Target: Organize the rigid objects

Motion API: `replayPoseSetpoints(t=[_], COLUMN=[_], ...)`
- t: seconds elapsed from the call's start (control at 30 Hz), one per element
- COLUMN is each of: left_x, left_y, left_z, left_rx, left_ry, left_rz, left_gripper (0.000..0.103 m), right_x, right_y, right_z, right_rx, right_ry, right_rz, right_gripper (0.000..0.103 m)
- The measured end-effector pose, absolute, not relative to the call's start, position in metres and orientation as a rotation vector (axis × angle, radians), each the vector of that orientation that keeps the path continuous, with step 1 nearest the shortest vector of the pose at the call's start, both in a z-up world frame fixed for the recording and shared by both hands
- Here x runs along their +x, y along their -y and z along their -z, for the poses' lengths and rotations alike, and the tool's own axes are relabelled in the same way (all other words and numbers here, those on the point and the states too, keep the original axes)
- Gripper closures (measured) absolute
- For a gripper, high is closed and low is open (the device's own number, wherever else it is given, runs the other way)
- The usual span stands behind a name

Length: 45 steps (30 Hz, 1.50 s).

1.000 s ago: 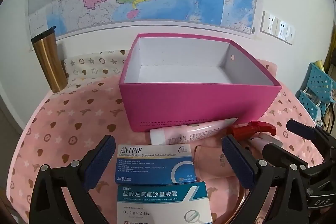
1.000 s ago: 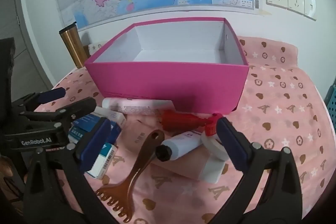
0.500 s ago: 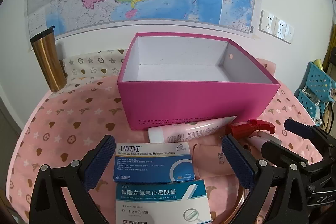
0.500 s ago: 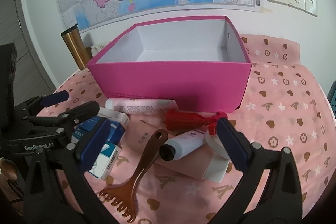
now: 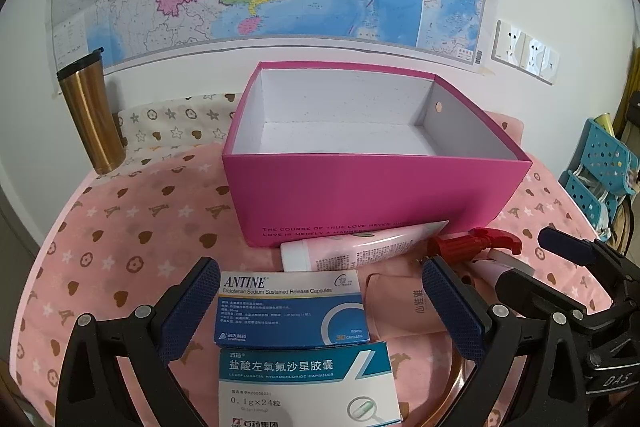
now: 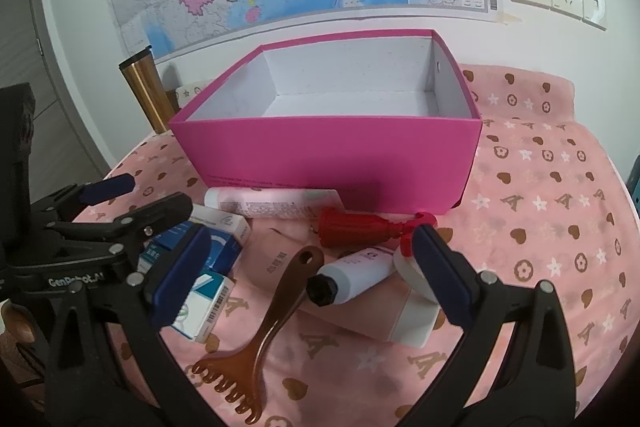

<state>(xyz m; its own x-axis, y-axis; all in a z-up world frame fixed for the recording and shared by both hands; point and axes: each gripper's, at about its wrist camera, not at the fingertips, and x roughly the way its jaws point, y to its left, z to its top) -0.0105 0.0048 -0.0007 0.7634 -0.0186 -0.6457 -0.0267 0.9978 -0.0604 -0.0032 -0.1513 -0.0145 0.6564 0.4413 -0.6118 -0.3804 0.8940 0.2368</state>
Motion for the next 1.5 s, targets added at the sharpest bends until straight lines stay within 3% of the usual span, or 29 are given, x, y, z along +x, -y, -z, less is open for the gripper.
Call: replayPoseSetpoints(t=[0.87, 1.23, 1.5], left_x=[-0.014, -0.030, -0.042], left_y=[-0.013, -0.063, -0.064], left_z=[-0.004, 0.016, 0.039], left_rx=[-0.069, -0.117, -0.118], left_ry=[-0.683, -0.744, -0.829], left_rz=[-0.008, -0.018, 0.086], left_gripper=[0.000, 0.001, 0.023], right_x=[-0.004, -0.017, -0.024], right_y=[0.146, 0.110, 0.079], right_z=[0.012, 0.024, 0.044], right_rx=[0.097, 0.048, 0.019], right_ry=[-0.721, -0.784, -0.888], right_rz=[-0.535, -0.724, -0.834], right_gripper=[0.002, 0.038, 0.052])
